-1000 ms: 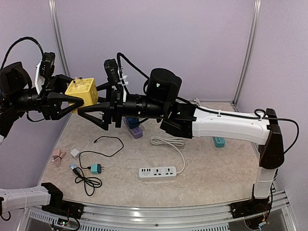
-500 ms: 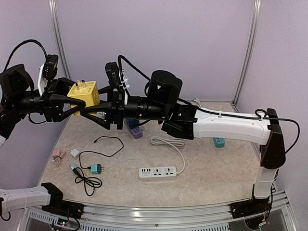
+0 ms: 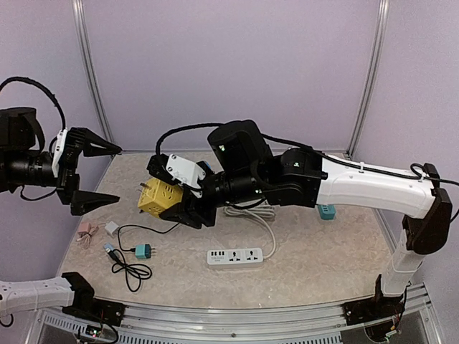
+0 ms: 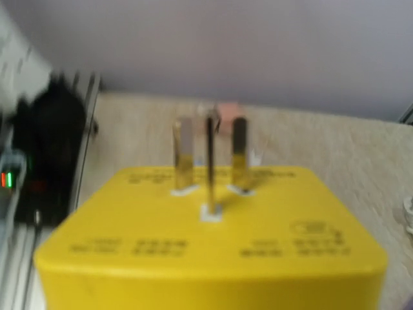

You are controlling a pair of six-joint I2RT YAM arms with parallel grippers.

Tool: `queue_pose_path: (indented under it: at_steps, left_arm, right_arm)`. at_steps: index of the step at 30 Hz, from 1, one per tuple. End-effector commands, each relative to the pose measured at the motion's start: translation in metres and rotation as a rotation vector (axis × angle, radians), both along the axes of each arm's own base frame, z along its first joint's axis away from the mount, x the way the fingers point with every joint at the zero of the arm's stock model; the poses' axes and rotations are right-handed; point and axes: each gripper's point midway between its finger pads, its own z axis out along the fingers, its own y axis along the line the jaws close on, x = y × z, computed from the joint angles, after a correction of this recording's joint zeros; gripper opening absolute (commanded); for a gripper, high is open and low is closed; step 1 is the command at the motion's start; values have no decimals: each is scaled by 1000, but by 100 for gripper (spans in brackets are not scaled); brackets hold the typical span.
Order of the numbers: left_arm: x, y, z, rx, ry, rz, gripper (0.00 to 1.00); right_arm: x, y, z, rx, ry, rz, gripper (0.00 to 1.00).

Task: Insert the plug
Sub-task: Pick up the plug from the corner of the board.

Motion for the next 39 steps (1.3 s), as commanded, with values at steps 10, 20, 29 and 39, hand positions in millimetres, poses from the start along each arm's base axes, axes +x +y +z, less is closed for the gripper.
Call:
queue_pose_path:
  at_steps: [10,20,29,39]
  left_arm:
    - [-9,-17,-48,219,96,-96,92]
    - [-11,-26,-39,195,64,-124,88]
    - [-11,-32,-35,192,47,-132,78]
    - [-7,-34,-35,200,33,-119,55]
  right_arm:
    - [-15,2,38,7,-204,-49,0]
    - [-15,8,47,43,-233,-48,0]
    - [-21,16,54,78,-235,-6,0]
    - [-22,20,62,103,-246,8,0]
